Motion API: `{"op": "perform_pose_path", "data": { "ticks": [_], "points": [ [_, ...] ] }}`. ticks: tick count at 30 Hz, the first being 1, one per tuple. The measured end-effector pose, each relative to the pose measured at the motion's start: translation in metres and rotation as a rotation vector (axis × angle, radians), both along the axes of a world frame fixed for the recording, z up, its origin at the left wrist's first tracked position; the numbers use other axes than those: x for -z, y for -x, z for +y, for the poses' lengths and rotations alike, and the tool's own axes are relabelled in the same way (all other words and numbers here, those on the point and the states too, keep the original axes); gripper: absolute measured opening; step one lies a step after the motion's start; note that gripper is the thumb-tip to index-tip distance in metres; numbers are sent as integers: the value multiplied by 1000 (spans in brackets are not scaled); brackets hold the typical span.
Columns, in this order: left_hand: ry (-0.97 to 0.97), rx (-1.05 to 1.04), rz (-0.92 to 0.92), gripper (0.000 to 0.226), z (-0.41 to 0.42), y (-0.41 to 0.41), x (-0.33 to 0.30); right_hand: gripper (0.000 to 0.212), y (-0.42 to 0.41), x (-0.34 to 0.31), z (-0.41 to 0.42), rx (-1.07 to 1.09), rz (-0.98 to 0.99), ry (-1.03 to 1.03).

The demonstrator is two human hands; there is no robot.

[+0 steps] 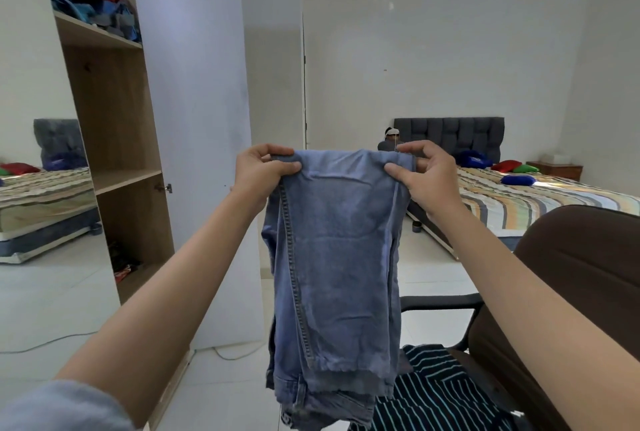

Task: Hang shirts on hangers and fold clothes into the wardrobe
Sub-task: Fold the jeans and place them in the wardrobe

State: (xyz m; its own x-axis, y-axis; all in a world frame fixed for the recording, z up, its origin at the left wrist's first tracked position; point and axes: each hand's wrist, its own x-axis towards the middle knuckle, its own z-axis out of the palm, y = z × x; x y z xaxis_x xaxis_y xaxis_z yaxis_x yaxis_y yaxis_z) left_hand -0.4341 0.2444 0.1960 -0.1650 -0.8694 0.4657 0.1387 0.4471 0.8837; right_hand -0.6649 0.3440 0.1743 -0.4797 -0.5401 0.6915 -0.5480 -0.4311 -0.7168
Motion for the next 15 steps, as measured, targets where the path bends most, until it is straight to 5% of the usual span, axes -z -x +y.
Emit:
{"op": "perform_pose_path", "data": {
  "ticks": [7, 15],
  "points": [
    [-71, 0, -29, 18, -8, 6, 14, 21, -6, 9, 2, -128, -170, 18],
    [32, 73, 70, 20, -6, -2, 20, 43, -14, 29, 20, -57, 168, 162]
  ]
}}
